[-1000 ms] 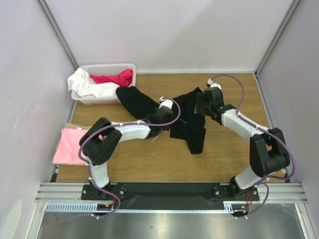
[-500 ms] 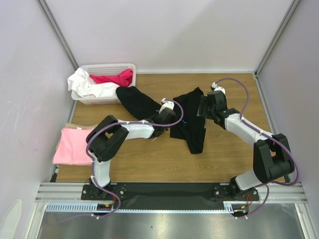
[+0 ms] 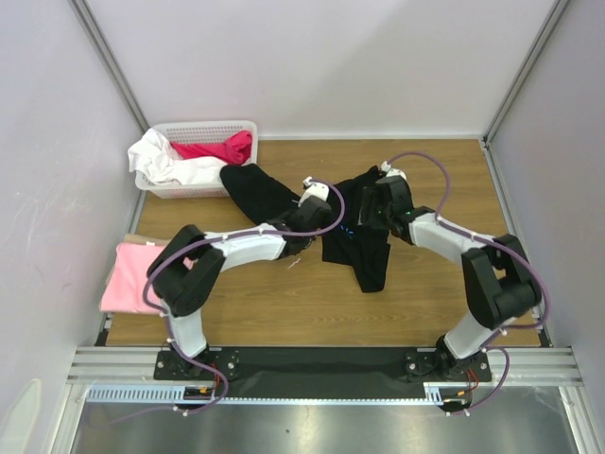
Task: Fold and stack the t-shirts
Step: Flatten the tshirt out
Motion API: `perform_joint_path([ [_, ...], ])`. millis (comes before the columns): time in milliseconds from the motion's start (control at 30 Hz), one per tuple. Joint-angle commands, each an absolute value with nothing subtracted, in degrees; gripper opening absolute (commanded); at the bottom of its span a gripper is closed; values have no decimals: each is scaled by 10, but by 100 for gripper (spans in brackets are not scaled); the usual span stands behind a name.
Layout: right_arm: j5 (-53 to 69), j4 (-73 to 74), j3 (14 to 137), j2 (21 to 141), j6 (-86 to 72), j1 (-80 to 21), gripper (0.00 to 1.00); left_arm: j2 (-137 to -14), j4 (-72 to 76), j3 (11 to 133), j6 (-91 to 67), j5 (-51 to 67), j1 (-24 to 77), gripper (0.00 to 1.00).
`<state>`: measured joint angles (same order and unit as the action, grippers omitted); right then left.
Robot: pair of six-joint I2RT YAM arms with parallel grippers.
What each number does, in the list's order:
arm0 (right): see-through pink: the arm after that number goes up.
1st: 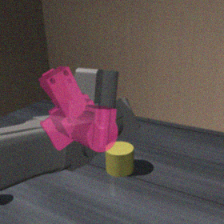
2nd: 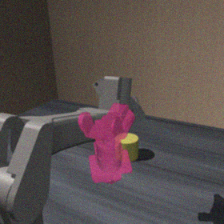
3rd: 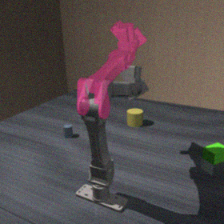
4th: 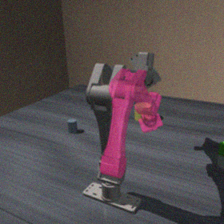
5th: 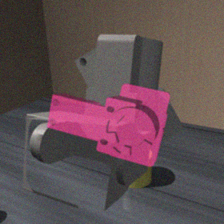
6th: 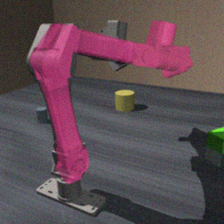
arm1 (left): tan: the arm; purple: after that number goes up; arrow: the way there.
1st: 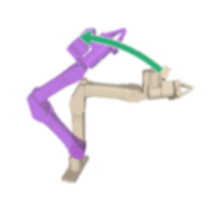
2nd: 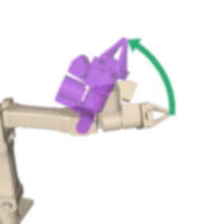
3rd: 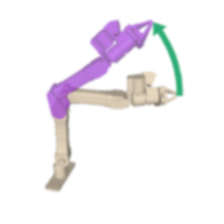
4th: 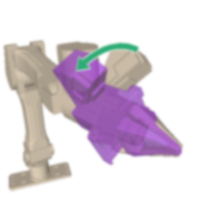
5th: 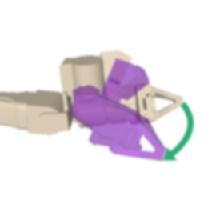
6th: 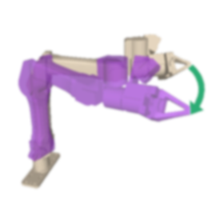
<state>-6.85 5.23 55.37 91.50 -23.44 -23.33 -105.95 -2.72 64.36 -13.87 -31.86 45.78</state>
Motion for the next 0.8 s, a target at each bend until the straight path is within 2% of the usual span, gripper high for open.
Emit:
perform_joint_path([
  [0,-69,23,605,960,-215,-241,67,-986,-52,672,-108,-334,461,0],
  [500,-101,38,692,1062,-207,-263,63,-945,-86,700,-92,-340,460,0],
  [667,-123,47,687,1063,-208,-265,58,-944,-88,695,-91,-347,457,0],
  [767,-126,50,689,1070,-201,-265,51,-940,-88,691,-91,-351,456,0],
])
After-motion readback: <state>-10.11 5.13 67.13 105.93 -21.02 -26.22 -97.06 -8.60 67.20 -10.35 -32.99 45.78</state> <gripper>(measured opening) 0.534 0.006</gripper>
